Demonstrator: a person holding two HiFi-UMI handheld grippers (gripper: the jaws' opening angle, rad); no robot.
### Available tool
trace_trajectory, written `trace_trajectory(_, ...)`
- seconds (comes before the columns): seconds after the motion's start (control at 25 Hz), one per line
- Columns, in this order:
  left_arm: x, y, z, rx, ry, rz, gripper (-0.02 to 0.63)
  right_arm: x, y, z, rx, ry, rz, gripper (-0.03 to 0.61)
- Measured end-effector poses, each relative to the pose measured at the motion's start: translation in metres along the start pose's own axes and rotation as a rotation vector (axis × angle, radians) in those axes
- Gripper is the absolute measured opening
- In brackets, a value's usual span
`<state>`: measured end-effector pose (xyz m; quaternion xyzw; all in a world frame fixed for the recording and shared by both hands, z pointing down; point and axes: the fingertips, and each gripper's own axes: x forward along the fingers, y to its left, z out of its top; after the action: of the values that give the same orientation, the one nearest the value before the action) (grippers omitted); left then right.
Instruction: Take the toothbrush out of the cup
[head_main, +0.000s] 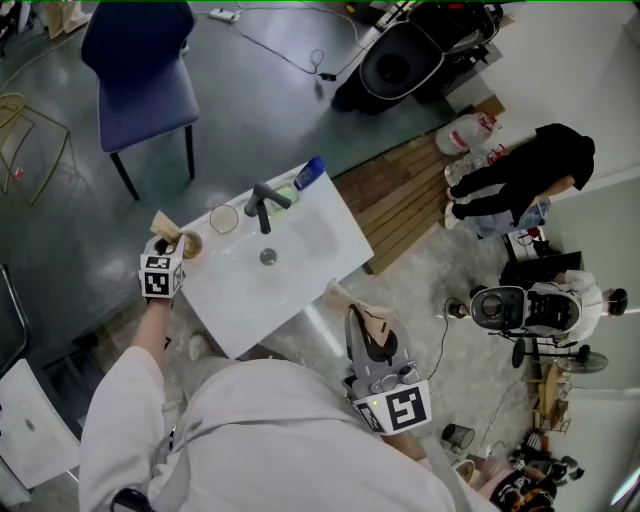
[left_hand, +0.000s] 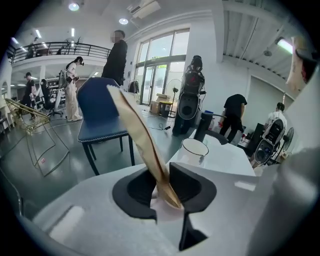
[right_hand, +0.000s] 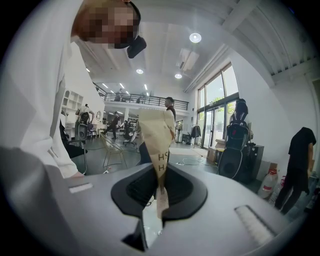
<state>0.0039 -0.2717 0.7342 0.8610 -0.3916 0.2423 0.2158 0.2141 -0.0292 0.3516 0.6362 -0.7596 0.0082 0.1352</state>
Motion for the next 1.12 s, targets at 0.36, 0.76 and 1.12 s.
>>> trace_trajectory(0.36, -0.006, -0.01, 0.018, 0.026, -0.069, -0.015, 0.043, 0.002, -0.005, -0.002, 0.005, -0.006, 0.014, 0.023)
trace_trajectory(0.76, -0.035, -0.018, 0.043, 0.074, -0.145, -0.015, 0.04, 0.009, -0.003, -0.003, 0.009, -0.018, 0.054, 0.023)
trace_trajectory(1.12, -0.078, -0.031, 0.073, 0.155, -0.224, -0.006, 0.04, 0.015, 0.003, -0.004, 0.007, -0.037, 0.092, 0.023)
